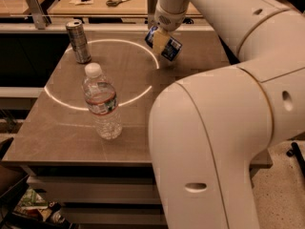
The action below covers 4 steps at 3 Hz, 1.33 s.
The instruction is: Knock pepsi can over
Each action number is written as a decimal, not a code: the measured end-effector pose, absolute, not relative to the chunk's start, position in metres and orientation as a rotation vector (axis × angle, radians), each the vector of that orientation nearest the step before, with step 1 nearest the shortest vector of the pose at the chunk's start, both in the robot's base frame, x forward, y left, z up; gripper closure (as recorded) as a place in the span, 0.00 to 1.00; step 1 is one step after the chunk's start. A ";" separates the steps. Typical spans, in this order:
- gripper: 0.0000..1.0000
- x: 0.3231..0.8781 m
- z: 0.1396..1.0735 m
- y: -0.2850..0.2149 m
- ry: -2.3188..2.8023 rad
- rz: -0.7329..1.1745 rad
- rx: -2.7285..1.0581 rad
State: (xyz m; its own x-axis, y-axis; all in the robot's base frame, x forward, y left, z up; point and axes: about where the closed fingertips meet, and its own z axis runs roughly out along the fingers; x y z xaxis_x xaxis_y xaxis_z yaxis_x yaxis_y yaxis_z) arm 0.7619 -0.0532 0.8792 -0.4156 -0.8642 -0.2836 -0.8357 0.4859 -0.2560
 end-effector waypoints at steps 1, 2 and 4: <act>1.00 0.768 0.860 -0.032 2.358 -0.092 -1.522; 1.00 0.775 0.837 -0.017 2.338 -0.018 -1.566; 0.82 0.778 0.832 -0.013 2.325 0.024 -1.570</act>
Offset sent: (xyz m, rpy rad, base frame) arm 0.0283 0.0509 -0.0593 0.0656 0.0976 0.1541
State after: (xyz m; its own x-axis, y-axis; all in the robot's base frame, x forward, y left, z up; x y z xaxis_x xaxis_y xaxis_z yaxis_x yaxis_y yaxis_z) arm 0.7777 -0.0135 0.8321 -0.3352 -0.8987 -0.2828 -0.9043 0.3912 -0.1711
